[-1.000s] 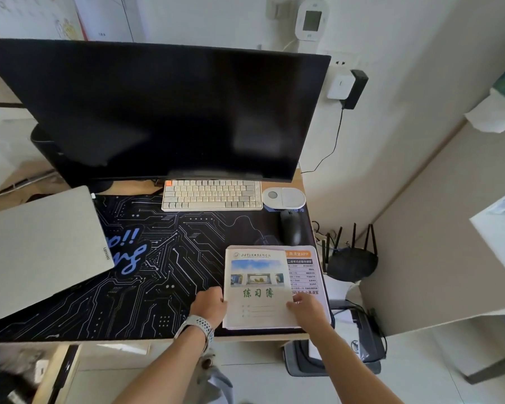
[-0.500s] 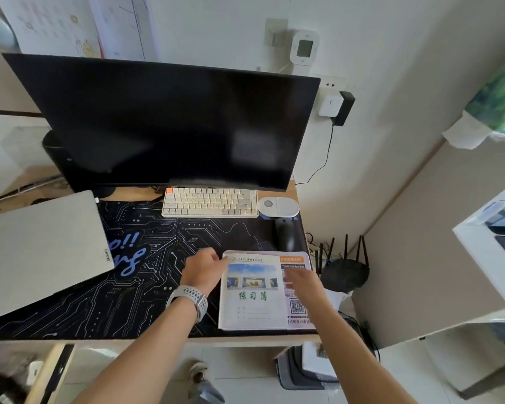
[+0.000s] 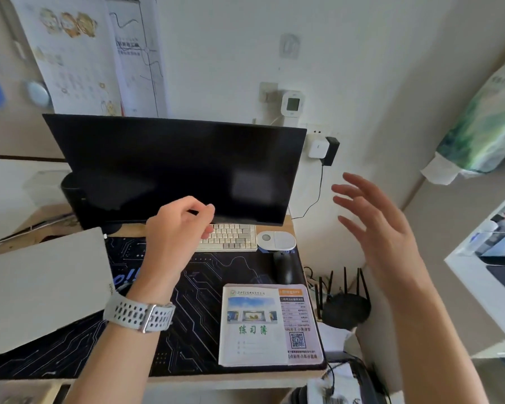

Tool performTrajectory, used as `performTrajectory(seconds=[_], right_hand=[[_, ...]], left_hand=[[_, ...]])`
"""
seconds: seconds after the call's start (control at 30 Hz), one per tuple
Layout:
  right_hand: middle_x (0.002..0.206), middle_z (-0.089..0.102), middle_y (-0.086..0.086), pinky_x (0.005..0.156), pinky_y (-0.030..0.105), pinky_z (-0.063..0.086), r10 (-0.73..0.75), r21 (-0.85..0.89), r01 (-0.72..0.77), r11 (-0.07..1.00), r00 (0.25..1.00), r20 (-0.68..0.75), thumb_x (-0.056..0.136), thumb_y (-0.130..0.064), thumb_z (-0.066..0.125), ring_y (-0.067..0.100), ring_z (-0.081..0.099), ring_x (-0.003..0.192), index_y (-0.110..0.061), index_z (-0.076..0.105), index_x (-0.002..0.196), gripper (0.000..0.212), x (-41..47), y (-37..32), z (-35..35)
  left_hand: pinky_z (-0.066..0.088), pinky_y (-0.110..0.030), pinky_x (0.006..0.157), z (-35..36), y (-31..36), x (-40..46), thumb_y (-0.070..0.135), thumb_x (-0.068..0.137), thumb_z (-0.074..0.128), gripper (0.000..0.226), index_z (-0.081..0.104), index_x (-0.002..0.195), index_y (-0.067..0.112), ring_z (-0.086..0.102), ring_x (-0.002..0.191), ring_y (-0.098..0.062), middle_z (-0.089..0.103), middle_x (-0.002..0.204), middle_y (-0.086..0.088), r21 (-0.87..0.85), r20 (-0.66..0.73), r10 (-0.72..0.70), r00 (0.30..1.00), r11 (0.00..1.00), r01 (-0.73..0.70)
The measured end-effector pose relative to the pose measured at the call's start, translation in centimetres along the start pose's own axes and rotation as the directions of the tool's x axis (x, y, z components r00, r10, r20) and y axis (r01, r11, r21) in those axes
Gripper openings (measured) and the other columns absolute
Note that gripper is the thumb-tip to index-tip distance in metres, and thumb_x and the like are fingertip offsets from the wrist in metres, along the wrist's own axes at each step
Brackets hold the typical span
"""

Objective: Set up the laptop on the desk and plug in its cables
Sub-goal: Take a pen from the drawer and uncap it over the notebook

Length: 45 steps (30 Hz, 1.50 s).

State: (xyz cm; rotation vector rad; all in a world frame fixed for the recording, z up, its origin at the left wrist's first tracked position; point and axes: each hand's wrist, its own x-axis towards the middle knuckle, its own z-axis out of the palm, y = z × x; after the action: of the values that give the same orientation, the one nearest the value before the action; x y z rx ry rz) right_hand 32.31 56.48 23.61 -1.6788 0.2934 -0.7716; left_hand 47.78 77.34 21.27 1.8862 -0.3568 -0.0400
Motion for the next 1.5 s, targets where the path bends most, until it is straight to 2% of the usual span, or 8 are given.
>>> performTrajectory(seconds=[0.2,0.4,0.63,0.9,1.07,1.17,1.37,1.5], right_hand=[[0.126,0.063,-0.009,0.104,0.041,0.042,-0.131,0.029,0.129,0.991,0.989,0.068,0.084,-0.040,0.054,0.013,0.056,0.122,-0.031,0.056,0.128,0.045,-1.3,-1.7,2.9],[0.135,0.056,-0.014,0.105,0.050,0.042,-0.113,-0.027,0.122,0.992,0.968,0.225,0.079,-0.054,0.055,0.009,0.052,0.126,-0.044,0.052,0.129,0.052,-2.4,-2.1,9.3],[0.131,0.057,-0.019,0.104,0.038,0.045,-0.086,0.014,0.088,0.996,0.907,0.412,0.089,-0.048,0.055,0.001,0.054,0.121,-0.041,0.050,0.133,0.045,-4.7,-2.7,20.9],[0.129,0.058,-0.017,0.098,0.028,0.043,-0.093,0.126,0.017,0.992,0.773,0.628,0.090,-0.042,0.054,0.000,0.054,0.119,-0.039,0.053,0.128,0.039,-12.1,-3.8,36.7],[0.124,0.060,-0.018,0.089,0.014,0.046,-0.075,0.141,-0.037,0.989,0.698,0.712,0.085,-0.041,0.054,0.000,0.056,0.115,-0.030,0.057,0.126,0.042,-16.4,-3.8,44.6],[0.123,0.060,-0.020,0.083,0.005,0.045,-0.048,0.109,-0.055,0.993,0.647,0.761,0.091,-0.036,0.058,-0.001,0.057,0.114,-0.029,0.059,0.122,0.032,-18.5,-3.3,47.9],[0.123,0.058,-0.025,0.085,0.013,0.041,0.055,-0.018,-0.071,0.997,0.566,0.823,0.095,-0.026,0.055,-0.004,0.055,0.112,-0.033,0.059,0.119,0.025,-20.7,-1.3,52.0],[0.114,0.059,-0.030,0.077,0.005,0.045,0.116,-0.088,-0.080,0.993,0.500,0.858,0.096,-0.027,0.055,-0.010,0.056,0.106,-0.037,0.060,0.114,0.022,-20.9,0.9,54.2]], left_hand=[[0.054,-0.046,0.088,-5.3,1.1,-2.5,0.056,0.077,0.055,0.029,0.067,0.082,0.030,0.070,0.076,-0.004,0.074,0.077,0.008,-0.097,-0.128,0.027,0.991,0.995,-0.040],[0.051,-0.049,0.093,-11.9,-1.4,-4.8,0.066,0.073,0.055,0.034,0.064,0.084,0.035,0.070,0.082,-0.006,0.075,0.080,0.010,-0.107,-0.288,-0.042,0.957,0.994,0.012],[0.049,-0.051,0.096,-22.4,-5.8,-8.5,0.069,0.069,0.058,0.023,0.063,0.077,0.048,0.072,0.087,-0.011,0.076,0.084,0.007,-0.118,-0.458,-0.137,0.878,0.989,0.092],[0.052,-0.040,0.089,-36.3,-12.2,-14.5,0.059,0.076,0.060,0.031,0.065,0.084,0.030,0.071,0.081,-0.008,0.075,0.080,0.009,-0.094,-0.594,-0.237,0.768,0.970,0.226],[0.049,-0.039,0.086,-42.6,-17.6,-16.9,0.048,0.082,0.064,0.011,0.063,0.072,0.042,0.071,0.080,-0.017,0.074,0.072,0.010,-0.161,-0.619,-0.356,0.700,0.930,0.330],[0.050,-0.041,0.089,-44.5,-20.3,-17.6,0.045,0.084,0.065,0.016,0.062,0.075,0.032,0.071,0.078,-0.010,0.074,0.070,0.008,-0.182,-0.608,-0.403,0.684,0.909,0.375],[0.051,-0.032,0.071,-45.3,-24.4,-17.9,0.045,0.084,0.065,0.019,0.063,0.079,0.027,0.071,0.081,-0.022,0.074,0.072,0.000,-0.205,-0.565,-0.480,0.671,0.869,0.450],[0.050,-0.033,0.067,-44.7,-27.5,-17.3,0.047,0.082,0.065,0.022,0.065,0.077,0.026,0.069,0.081,-0.036,0.073,0.066,0.007,-0.204,-0.546,-0.537,0.643,0.830,0.519]])
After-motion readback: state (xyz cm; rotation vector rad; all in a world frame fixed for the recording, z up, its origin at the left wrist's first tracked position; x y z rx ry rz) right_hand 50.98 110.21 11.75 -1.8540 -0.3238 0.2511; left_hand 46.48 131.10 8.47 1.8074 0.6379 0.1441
